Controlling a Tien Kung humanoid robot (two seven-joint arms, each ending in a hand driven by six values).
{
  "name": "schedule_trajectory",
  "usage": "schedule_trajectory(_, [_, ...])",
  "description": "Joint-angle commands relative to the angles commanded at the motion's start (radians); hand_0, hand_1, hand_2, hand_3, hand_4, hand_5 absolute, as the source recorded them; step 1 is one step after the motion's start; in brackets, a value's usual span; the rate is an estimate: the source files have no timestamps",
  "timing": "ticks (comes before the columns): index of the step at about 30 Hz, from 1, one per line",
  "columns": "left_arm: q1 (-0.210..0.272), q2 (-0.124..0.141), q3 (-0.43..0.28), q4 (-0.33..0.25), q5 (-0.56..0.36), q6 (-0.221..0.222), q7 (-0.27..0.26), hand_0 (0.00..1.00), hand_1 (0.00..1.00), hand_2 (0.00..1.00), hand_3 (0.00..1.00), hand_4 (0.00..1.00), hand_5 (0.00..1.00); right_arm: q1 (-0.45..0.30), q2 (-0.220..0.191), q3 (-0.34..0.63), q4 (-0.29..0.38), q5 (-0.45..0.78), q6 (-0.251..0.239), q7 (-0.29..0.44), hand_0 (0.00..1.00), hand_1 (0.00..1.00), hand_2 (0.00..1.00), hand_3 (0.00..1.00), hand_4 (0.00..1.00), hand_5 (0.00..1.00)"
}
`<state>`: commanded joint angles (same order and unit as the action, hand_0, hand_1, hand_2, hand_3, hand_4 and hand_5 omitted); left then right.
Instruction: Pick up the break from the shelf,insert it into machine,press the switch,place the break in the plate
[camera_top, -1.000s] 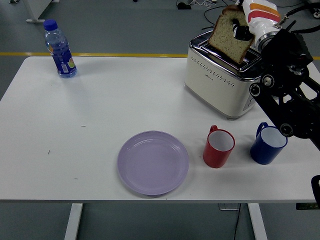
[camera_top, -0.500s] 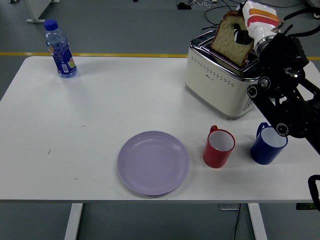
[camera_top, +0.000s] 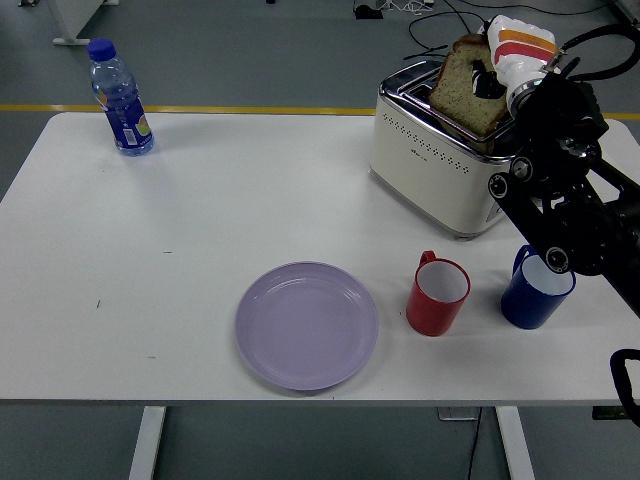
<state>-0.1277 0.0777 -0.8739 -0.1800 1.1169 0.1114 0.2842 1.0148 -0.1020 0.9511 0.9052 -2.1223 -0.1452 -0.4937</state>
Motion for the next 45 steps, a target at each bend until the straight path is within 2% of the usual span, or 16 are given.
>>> schedule_trajectory(1, [0.0,0.0,0.0,0.0,0.0,0.0,0.0,0.653,0.58,0.593,0.605,0.33,0.949,0.0,0.0,0.0,-0.001,0.001,-0.001,0.004,0.718,0.67,0.739,0.796,0.649,0.007])
schedule_trajectory(6, [0.001,-0.001,0.001,0.0,0.0,-0.001,0.0,0.653,0.58,0.593,0.605,0.33,0.949,0.0,0.001,-0.002,-0.006,0.014,0.0,0.028,0.718,0.67,0.739,0.796,0.649,0.007])
schedule_trajectory(7, [0.002,-0.001,0.0,0.0,0.001,-0.001,0.0,0.653,0.581,0.594,0.605,0.33,0.949,-0.001,0.001,-0.002,-0.007,0.017,0.002,0.032,0.866,0.787,0.913,0.927,0.718,0.043])
schedule_trajectory(12, [0.004,-0.001,0.0,0.0,0.002,-0.002,0.001,0.653,0.581,0.594,0.605,0.33,0.949,-0.001,0.002,-0.001,-0.006,0.034,-0.006,0.047,0.866,0.787,0.913,0.927,0.718,0.043])
schedule_trajectory(13, [0.004,-0.001,0.001,0.0,0.001,-0.002,0.001,0.653,0.582,0.595,0.605,0.33,0.948,-0.001,0.002,0.0,-0.005,0.036,-0.006,0.048,0.897,0.834,0.97,0.98,0.749,0.059])
schedule_trajectory(19, [0.003,-0.001,0.006,0.0,-0.005,-0.001,-0.001,0.653,0.586,0.596,0.604,0.329,0.948,-0.002,0.0,0.003,-0.001,0.046,-0.005,0.049,0.913,0.853,0.993,0.991,0.766,0.07])
schedule_trajectory(29, [0.003,-0.002,0.005,0.0,-0.008,-0.001,-0.002,0.652,0.586,0.597,0.605,0.328,0.946,-0.012,-0.019,0.026,0.043,0.054,-0.021,0.048,0.915,0.855,0.993,0.991,0.764,0.071])
schedule_trajectory(30, [0.003,-0.002,0.005,0.0,-0.008,-0.001,-0.002,0.652,0.586,0.597,0.605,0.328,0.946,-0.018,-0.029,0.032,0.061,0.072,-0.044,0.055,0.915,0.855,0.993,0.991,0.764,0.071])
schedule_trajectory(31, [0.004,-0.002,0.004,0.0,-0.007,-0.001,-0.002,0.652,0.587,0.598,0.605,0.328,0.947,-0.02,-0.033,0.034,0.068,0.079,-0.053,0.057,0.899,0.838,0.963,0.949,0.712,0.155])
schedule_trajectory(33, [0.004,-0.002,0.005,0.0,-0.009,-0.001,-0.003,0.652,0.587,0.598,0.605,0.328,0.947,-0.033,-0.046,0.043,0.09,0.129,-0.101,0.091,0.899,0.838,0.963,0.949,0.712,0.155])
schedule_trajectory(36, [0.005,-0.002,0.003,0.0,-0.008,0.0,-0.003,0.652,0.587,0.598,0.605,0.328,0.947,-0.059,-0.074,0.06,0.129,0.243,-0.199,0.169,0.899,0.838,0.963,0.949,0.712,0.155])
schedule_trajectory(37, [0.005,-0.002,0.003,0.0,-0.007,0.0,-0.003,0.652,0.588,0.599,0.605,0.329,0.948,-0.062,-0.077,0.062,0.133,0.276,-0.218,0.183,0.857,0.785,0.882,0.889,0.614,0.239])
schedule_trajectory(39, [0.006,-0.002,0.0,0.0,-0.006,0.0,-0.003,0.652,0.588,0.599,0.605,0.329,0.948,-0.084,-0.102,0.079,0.162,0.346,-0.263,0.226,0.857,0.785,0.882,0.889,0.614,0.239])
schedule_trajectory(45, [0.007,-0.002,0.0,0.0,-0.007,0.0,-0.004,0.652,0.589,0.599,0.605,0.328,0.948,-0.148,-0.165,0.126,0.239,0.572,-0.319,0.302,0.84,0.767,0.858,0.869,0.6,0.269])
